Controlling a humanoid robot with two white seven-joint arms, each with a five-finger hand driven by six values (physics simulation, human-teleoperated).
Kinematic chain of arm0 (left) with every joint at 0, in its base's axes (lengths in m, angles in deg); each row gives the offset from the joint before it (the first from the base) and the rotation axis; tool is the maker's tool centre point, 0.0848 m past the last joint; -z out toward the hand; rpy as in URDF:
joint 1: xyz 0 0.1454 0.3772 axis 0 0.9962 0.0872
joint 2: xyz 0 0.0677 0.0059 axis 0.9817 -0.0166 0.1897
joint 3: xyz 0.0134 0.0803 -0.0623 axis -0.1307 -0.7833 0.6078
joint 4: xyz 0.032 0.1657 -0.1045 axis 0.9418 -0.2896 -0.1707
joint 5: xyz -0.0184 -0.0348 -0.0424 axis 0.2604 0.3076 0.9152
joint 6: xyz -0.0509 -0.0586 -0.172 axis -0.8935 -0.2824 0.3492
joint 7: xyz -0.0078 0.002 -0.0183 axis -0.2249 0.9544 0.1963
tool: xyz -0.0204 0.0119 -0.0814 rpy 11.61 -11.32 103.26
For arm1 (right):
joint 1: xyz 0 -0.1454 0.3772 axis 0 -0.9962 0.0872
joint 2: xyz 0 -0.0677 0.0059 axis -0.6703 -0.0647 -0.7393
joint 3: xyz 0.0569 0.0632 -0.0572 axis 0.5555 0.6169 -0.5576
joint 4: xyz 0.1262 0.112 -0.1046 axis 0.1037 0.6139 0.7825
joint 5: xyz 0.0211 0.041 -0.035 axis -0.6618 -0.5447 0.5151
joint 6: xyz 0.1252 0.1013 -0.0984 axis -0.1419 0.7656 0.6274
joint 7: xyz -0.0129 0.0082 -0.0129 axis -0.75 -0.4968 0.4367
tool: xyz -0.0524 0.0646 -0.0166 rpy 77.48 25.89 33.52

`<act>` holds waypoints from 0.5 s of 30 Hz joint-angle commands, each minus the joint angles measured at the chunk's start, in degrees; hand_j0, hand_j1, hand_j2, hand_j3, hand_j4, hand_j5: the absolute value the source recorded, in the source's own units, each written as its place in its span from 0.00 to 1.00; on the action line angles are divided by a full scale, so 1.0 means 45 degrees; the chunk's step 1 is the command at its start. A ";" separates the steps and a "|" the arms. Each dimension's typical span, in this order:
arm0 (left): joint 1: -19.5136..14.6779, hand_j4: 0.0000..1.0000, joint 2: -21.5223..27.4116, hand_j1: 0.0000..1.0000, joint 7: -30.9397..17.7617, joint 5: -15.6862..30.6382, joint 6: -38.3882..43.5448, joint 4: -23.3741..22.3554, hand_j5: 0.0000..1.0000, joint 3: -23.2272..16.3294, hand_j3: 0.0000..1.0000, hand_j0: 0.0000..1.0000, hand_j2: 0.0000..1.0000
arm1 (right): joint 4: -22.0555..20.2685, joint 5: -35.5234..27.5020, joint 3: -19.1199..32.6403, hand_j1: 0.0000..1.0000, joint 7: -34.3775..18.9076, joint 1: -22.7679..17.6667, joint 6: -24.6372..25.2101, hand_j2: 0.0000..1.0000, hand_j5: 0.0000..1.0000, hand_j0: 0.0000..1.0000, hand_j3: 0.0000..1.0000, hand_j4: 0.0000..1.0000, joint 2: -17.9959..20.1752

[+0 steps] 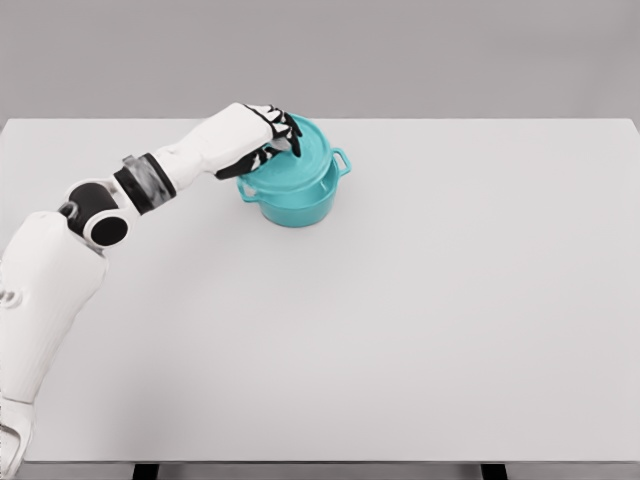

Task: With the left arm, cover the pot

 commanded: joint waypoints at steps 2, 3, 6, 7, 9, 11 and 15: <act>-0.0039 0.47 -0.0484 0.47 0.0015 -0.0203 0.0020 -0.0530 0.47 0.0015 0.47 0.47 0.47 | -0.0009 0.0001 -0.0001 1.00 -0.0002 0.0000 0.0000 1.00 1.00 1.00 1.00 1.00 -0.0001; -0.0039 0.47 -0.0581 0.47 0.0015 -0.0301 0.0020 -0.0588 0.47 0.0015 0.47 0.47 0.47 | -0.0009 0.0001 -0.0001 1.00 -0.0002 0.0000 0.0000 1.00 1.00 1.00 1.00 1.00 -0.0001; -0.0137 0.47 -0.0836 0.47 0.0015 -0.0418 0.0020 -0.0940 0.47 0.0015 0.47 0.47 0.47 | -0.0009 0.0001 -0.0001 1.00 -0.0002 0.0000 0.0000 1.00 1.00 1.00 1.00 1.00 -0.0001; -0.0176 0.47 -0.0875 0.47 0.0015 -0.0476 0.0020 -0.1076 0.47 0.0015 0.47 0.47 0.47 | 0.0010 0.0001 -0.0001 1.00 -0.0002 0.0000 0.0000 1.00 1.00 1.00 1.00 1.00 -0.0001; -0.0273 0.47 -0.1070 0.47 0.0015 -0.0535 0.0020 -0.1350 0.47 0.0015 0.47 0.47 0.47 | 0.0010 0.0001 -0.0001 1.00 -0.0002 0.0000 0.0000 1.00 1.00 1.00 1.00 1.00 -0.0001; -0.0273 0.47 -0.1070 0.47 0.0015 -0.0535 0.0020 -0.1409 0.47 0.0015 0.47 0.47 0.47 | 0.0010 0.0001 -0.0001 1.00 -0.0002 0.0000 0.0000 1.00 1.00 1.00 1.00 1.00 -0.0001; -0.0410 0.48 -0.1070 0.48 0.0015 -0.0535 0.0020 -0.1897 0.48 0.0015 0.48 0.48 0.48 | 0.0010 0.0001 -0.0001 1.00 -0.0002 0.0000 0.0000 1.00 1.00 1.00 1.00 1.00 -0.0001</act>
